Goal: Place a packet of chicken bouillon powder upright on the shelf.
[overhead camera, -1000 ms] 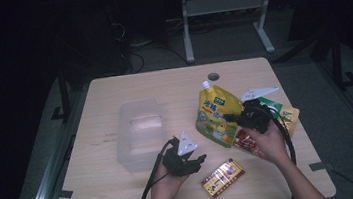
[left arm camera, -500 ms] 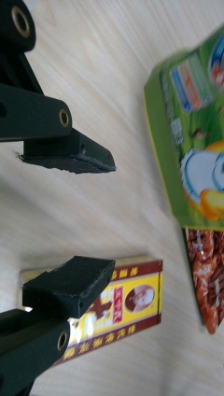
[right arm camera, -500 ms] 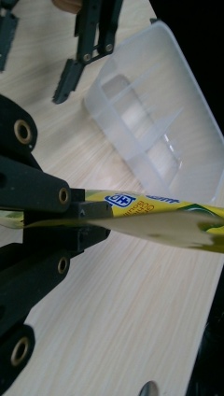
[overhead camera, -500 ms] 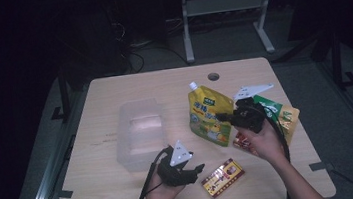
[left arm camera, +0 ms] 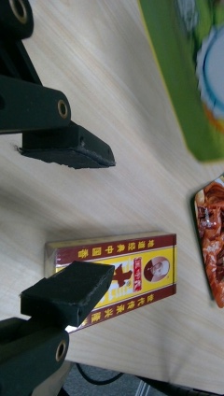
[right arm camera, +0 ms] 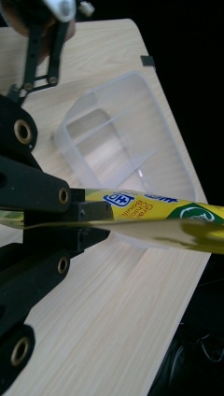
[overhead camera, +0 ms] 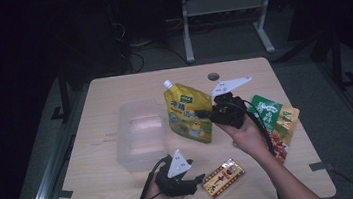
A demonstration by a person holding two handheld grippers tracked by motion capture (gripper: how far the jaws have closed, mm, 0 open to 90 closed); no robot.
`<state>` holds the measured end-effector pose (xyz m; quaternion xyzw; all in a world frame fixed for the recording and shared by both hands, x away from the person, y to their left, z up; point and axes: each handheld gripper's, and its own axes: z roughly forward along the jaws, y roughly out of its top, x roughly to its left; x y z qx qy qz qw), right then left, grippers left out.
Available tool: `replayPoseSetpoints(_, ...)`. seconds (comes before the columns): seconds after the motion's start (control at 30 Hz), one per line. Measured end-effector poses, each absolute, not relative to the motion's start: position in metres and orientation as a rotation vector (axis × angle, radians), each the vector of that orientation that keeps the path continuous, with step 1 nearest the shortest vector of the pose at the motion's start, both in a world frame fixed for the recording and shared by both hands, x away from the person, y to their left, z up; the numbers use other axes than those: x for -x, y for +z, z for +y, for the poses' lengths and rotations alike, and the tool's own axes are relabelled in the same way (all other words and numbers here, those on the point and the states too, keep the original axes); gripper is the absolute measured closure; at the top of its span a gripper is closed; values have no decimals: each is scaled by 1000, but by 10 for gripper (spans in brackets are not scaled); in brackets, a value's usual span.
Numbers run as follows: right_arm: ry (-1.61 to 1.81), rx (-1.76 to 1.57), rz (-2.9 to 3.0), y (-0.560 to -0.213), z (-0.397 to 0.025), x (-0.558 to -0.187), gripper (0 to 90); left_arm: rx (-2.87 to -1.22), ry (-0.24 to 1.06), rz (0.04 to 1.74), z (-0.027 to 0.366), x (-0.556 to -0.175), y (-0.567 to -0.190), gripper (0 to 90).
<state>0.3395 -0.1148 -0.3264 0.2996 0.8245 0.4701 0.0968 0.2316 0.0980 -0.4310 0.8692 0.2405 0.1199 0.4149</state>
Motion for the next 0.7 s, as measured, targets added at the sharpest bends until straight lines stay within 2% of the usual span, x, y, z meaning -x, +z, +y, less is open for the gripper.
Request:
replayPoseSetpoints(0.6,1458,-738,2493,-307,-56,-346,896,-2164,290,607,108,-224,-432,385)
replayPoseSetpoints(0.7,1476,-726,2496,-306,-45,-347,896,-2148,281,617,108,-223,-431,360)
